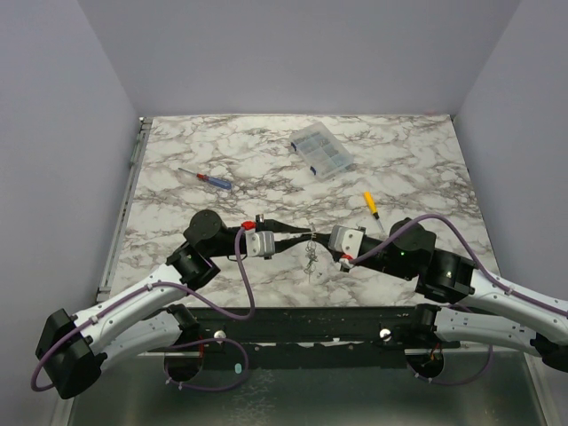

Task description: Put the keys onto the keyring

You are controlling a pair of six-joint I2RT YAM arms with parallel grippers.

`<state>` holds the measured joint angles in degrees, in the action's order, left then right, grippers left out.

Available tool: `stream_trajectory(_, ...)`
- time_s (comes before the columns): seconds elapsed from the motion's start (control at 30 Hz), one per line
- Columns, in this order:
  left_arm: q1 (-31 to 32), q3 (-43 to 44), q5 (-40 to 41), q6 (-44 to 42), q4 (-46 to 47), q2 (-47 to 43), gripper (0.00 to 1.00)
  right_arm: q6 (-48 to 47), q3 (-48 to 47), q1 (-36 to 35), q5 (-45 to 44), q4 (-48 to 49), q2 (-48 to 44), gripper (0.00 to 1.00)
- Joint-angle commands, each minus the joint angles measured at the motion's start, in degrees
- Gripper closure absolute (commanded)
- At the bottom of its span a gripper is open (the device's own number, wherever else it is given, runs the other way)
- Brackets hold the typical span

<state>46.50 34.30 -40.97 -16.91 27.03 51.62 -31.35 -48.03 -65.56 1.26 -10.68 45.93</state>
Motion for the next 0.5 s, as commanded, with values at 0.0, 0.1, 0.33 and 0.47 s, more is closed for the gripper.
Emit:
stream_trajectory(0.0, 0.62, 1.18, -4.72, 0.56, 1.89, 0.59, 0.86, -0.29, 0.06, -0.3, 0.75, 3.38, 0.73, 0.99)
stream_trajectory(0.1, 0.74, 1.12, -5.2, 0.06, 1.89, 0.51, 1.0, -0.2, 0.0, -0.31, 0.83, 3.46, 1.07, 0.99)
stream_trajectory(0.33, 0.7, 1.78, 0.35, -0.84, -0.13, -0.29, 1.0, -0.2, -0.11, -0.31, -0.21, 2.99, 1.02, 0.99)
stream_trajectory(0.47, 0.65, 2.84, 3.39, -1.82, -2.37, -0.37, 1.0, -0.07, -0.29, -0.27, -0.82, 2.04, 0.77, 0.93)
